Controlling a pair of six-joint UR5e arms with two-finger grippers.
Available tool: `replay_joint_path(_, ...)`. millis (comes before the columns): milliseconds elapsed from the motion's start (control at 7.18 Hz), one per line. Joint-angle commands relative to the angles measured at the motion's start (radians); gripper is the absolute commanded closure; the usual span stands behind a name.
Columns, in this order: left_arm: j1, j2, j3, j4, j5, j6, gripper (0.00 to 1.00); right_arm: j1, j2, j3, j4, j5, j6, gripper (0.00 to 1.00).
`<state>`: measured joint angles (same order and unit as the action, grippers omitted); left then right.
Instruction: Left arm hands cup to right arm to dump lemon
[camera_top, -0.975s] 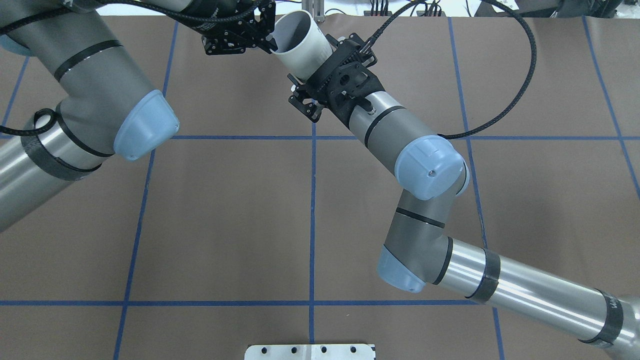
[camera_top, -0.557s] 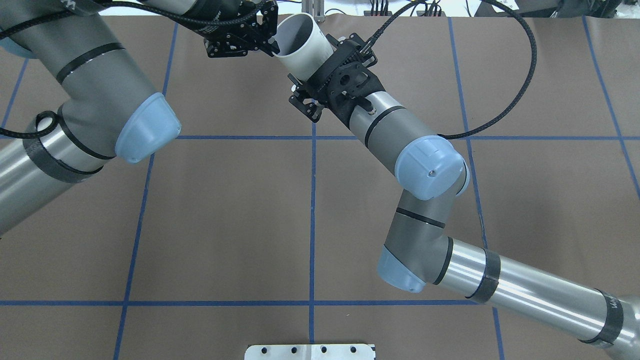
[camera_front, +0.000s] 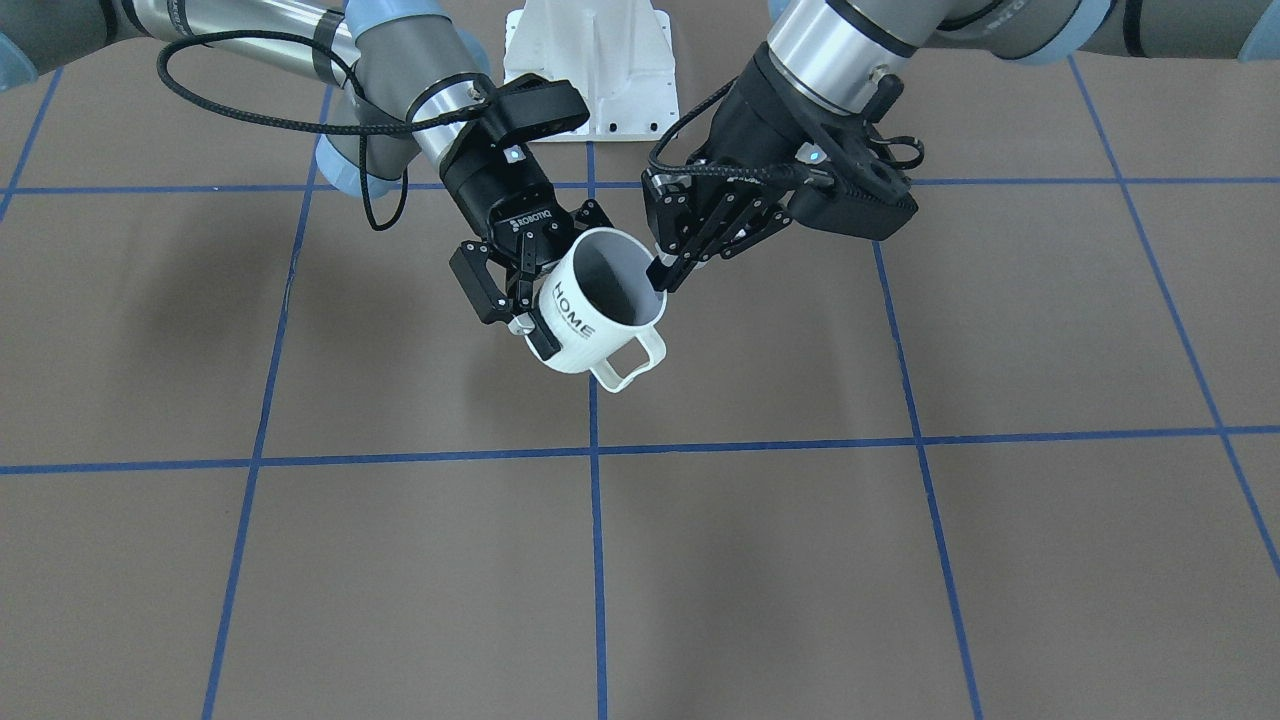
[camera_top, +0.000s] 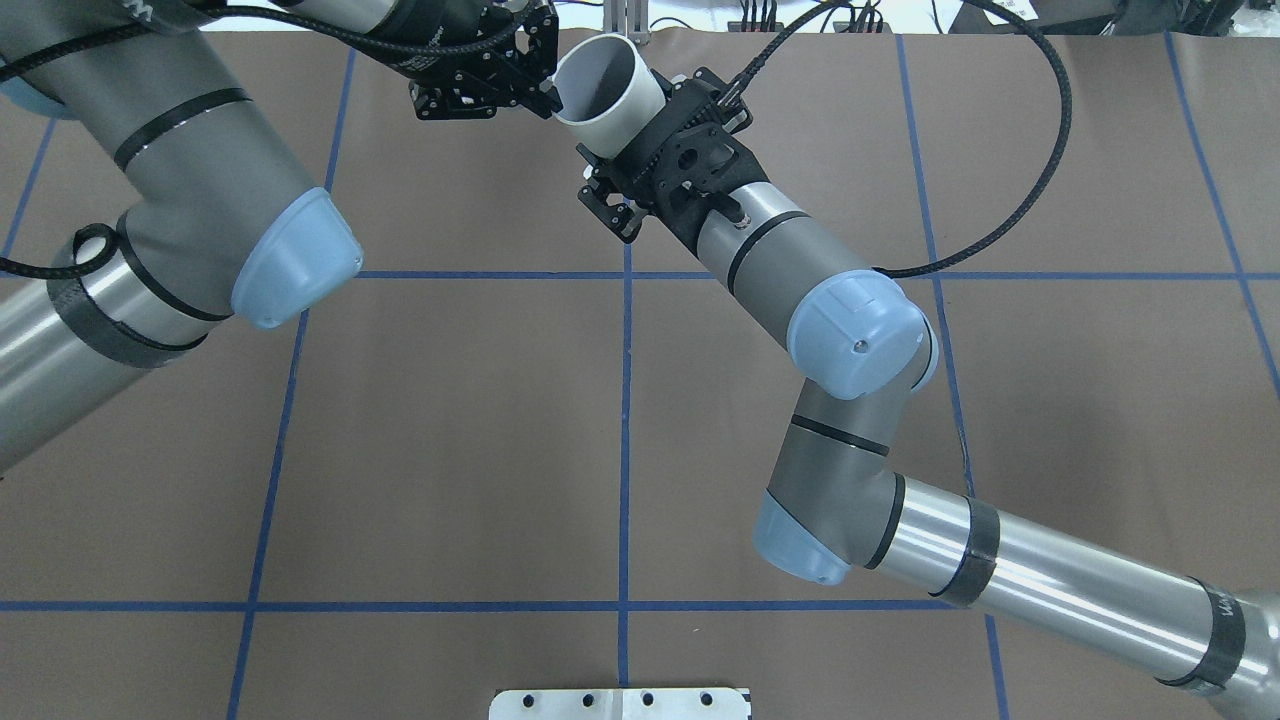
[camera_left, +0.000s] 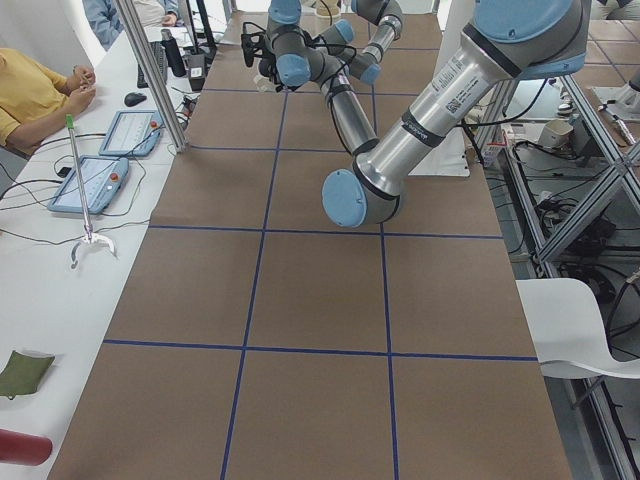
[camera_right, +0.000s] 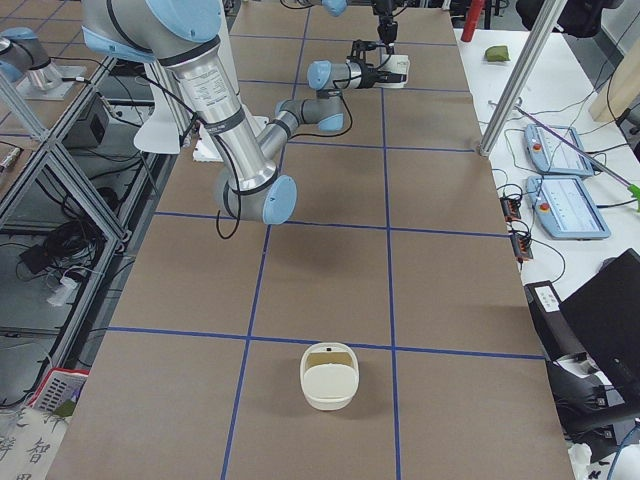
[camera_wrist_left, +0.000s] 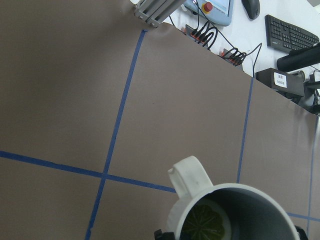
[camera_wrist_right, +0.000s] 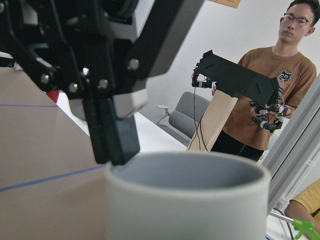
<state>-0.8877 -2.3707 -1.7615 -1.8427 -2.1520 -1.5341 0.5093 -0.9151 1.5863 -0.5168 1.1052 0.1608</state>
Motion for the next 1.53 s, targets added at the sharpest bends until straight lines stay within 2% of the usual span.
replay_joint_path(0, 0.0, 0.005, -0.001, -0.001, -0.003, 0.005, 0.0, -0.001, -0.007, 0.001, 0.001, 0.001, 0.014, 1.0)
replay_joint_path(279, -0.025, 0.011, 0.002, 0.0, -0.012, 0.044, 0.0, 0.0, -0.022, 0.003, 0.004, 0.002, 0.153, 1.0)
replay_joint_path(557, -0.095, 0.037, 0.002, 0.064, -0.096, 0.194, 0.0, 0.009, -0.028, 0.006, 0.004, -0.001, 0.204, 1.0)
replay_joint_path(836, -0.149, 0.117, 0.005, 0.102, -0.101, 0.444, 0.0, 0.049, -0.057, 0.011, 0.001, 0.001, 0.369, 1.0)
replay_joint_path(1114, -0.218, 0.233, 0.002, 0.138, -0.1, 0.749, 0.0, 0.106, -0.109, 0.033, 0.0, 0.004, 0.454, 1.0)
replay_joint_path(1254, -0.253, 0.254, 0.004, 0.208, -0.098, 0.894, 0.0, 0.145, -0.166, 0.067, -0.05, 0.011, 0.462, 1.0)
replay_joint_path(1393, -0.284, 0.277, 0.005, 0.28, -0.094, 1.068, 0.0, 0.193, -0.215, 0.122, -0.113, 0.084, 0.462, 1.0)
